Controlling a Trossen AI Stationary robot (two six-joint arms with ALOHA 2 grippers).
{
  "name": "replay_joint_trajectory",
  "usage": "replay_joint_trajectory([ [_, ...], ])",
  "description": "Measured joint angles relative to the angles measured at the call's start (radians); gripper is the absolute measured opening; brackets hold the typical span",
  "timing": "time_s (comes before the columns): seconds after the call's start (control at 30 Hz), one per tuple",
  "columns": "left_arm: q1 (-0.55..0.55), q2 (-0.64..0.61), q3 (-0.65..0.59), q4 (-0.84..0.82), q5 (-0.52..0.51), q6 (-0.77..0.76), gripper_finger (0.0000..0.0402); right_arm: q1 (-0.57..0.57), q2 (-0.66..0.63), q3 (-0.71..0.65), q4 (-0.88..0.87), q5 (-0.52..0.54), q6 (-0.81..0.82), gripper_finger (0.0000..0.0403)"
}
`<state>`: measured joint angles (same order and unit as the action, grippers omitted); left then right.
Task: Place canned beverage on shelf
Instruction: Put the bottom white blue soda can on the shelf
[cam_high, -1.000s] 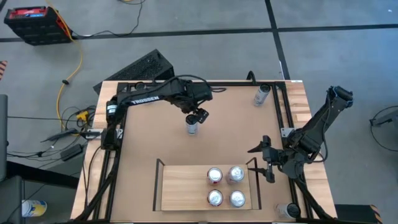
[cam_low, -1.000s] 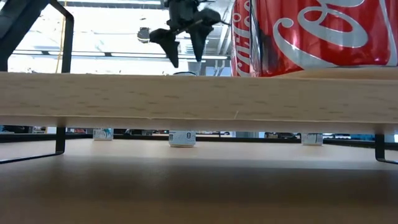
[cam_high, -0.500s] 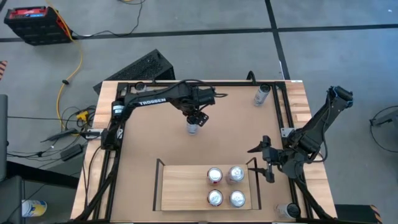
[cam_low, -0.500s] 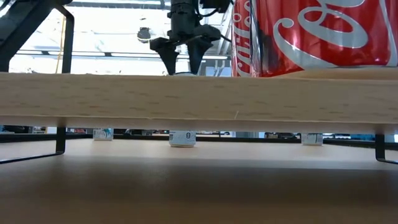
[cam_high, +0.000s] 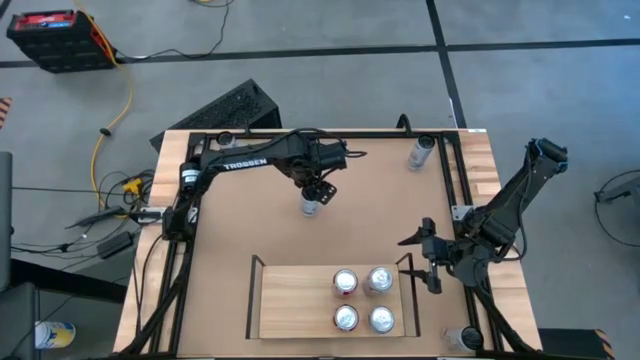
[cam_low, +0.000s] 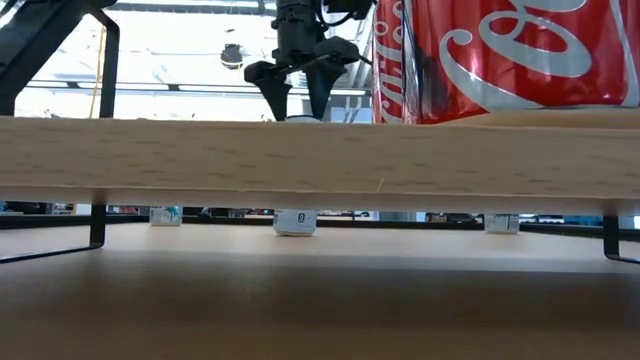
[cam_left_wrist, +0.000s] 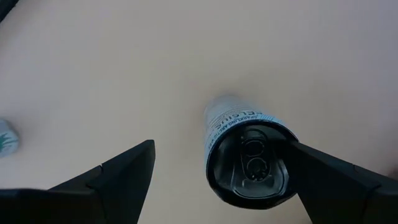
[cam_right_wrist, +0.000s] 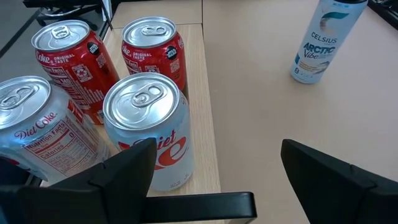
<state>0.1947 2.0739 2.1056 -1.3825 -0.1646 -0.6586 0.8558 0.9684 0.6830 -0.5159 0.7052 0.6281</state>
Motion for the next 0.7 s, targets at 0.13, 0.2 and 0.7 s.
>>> replay_joint_trajectory([
  [0.13,0.000,0.000,0.024,-0.029,-0.008,0.011,0.0338,0.000,0.000,0.000,0.000,0.000,0.000,0.0369],
  [0.2,0.000,0.000,0.034,-0.020,-0.010,0.011,0.0338,0.000,0.000,0.000,0.000,0.000,0.000,0.0369],
  [0.7,-0.002,-0.001,0.106,-0.015,-0.024,0.021,0.0338,0.000,0.000,0.000,0.000,0.000,0.000,0.0369],
])
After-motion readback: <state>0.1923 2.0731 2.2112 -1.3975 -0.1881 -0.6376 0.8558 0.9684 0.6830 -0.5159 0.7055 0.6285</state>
